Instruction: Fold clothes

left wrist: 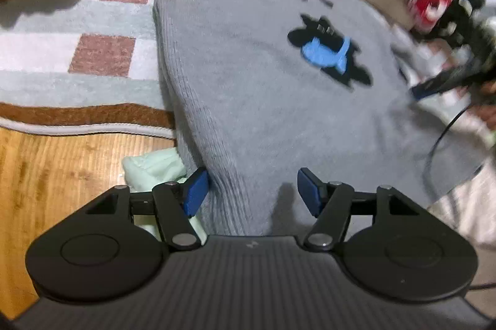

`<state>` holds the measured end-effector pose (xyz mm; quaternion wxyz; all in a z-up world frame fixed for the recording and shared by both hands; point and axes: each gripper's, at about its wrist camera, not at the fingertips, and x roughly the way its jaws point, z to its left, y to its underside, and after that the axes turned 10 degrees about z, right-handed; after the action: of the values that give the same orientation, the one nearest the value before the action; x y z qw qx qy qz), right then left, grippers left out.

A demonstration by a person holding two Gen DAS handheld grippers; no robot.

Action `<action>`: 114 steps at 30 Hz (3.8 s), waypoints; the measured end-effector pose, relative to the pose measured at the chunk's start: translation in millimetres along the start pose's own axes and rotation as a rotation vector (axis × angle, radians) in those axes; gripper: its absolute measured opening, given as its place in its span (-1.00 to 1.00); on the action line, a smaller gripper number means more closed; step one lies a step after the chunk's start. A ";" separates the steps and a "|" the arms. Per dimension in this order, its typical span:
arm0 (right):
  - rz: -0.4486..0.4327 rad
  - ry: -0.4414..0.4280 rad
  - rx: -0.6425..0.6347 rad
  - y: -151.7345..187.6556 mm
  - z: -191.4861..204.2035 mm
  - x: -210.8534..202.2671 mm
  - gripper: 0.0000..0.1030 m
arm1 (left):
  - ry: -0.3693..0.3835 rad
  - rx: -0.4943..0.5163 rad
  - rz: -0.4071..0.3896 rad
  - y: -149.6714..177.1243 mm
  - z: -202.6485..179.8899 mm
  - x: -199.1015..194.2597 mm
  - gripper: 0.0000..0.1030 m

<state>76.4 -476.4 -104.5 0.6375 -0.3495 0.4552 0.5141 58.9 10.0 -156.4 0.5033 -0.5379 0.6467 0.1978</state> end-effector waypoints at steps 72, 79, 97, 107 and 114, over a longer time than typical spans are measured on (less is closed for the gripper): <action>0.016 0.209 -0.628 159.5 42.4 -122.3 0.33 | -0.304 -0.086 -0.005 3.6 -0.6 -31.1 -0.58; -0.129 0.015 -0.577 124.6 56.5 -126.1 0.33 | -0.032 -0.226 -0.157 -13.2 5.8 -62.1 -0.24; -0.654 -0.252 -0.668 -33.4 235.8 -14.5 0.32 | -0.740 -0.306 -0.585 -151.3 138.5 -80.1 0.25; -0.538 -0.278 -0.681 -49.9 253.9 52.7 0.25 | -0.778 -0.192 -0.602 -148.2 129.6 -82.9 -0.89; -0.519 -0.317 -0.576 -55.3 230.1 66.8 0.25 | -0.501 -0.030 -0.603 -136.3 36.3 -95.8 -0.89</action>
<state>184.9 -256.2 -89.9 0.6841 -0.5333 0.0859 0.4901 188.6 39.8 -49.8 0.6733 -0.6461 0.3137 0.1754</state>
